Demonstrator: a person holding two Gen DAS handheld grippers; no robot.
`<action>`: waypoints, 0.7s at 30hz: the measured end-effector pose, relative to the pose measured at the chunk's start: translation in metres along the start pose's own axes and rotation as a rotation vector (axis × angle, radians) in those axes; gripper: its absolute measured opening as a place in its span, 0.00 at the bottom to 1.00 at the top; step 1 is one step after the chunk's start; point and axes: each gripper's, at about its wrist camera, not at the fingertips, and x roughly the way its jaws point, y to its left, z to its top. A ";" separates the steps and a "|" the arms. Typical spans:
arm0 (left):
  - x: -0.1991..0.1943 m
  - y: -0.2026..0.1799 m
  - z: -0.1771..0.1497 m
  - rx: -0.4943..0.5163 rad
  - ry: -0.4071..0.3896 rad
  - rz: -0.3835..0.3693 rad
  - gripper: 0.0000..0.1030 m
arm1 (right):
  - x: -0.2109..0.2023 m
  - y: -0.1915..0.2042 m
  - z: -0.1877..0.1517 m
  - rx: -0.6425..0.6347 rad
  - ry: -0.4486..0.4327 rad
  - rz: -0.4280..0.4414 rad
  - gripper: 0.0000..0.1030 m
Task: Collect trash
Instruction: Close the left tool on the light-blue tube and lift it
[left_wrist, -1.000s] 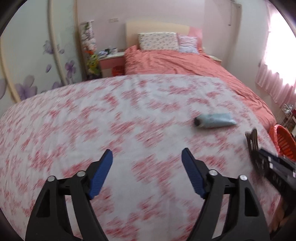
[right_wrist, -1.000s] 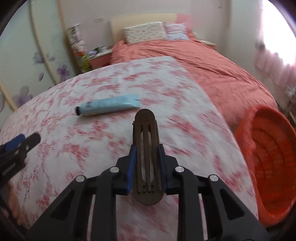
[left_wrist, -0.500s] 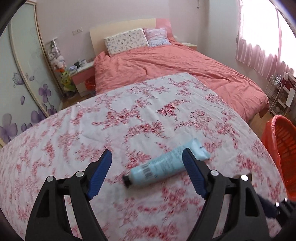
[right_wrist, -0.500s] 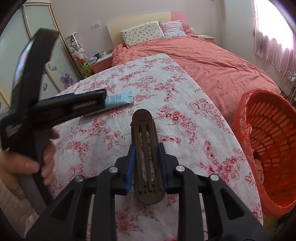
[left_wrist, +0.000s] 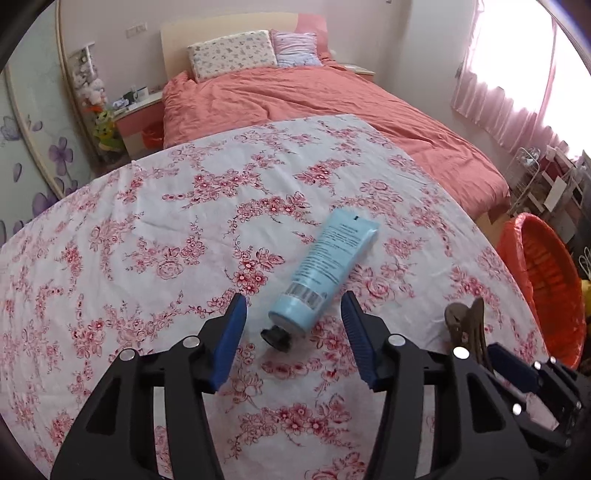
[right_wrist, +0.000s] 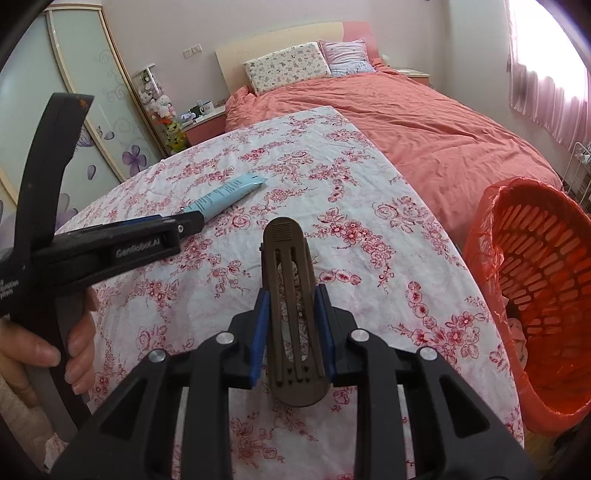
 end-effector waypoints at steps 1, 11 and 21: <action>0.002 -0.002 0.002 -0.005 0.000 -0.003 0.53 | 0.000 0.000 0.000 0.000 0.000 0.000 0.24; 0.010 -0.011 0.004 -0.002 -0.012 0.083 0.28 | 0.000 -0.001 0.000 0.012 -0.001 0.014 0.24; -0.040 0.053 -0.061 -0.094 -0.020 0.158 0.28 | -0.003 0.009 -0.004 -0.033 0.009 0.020 0.24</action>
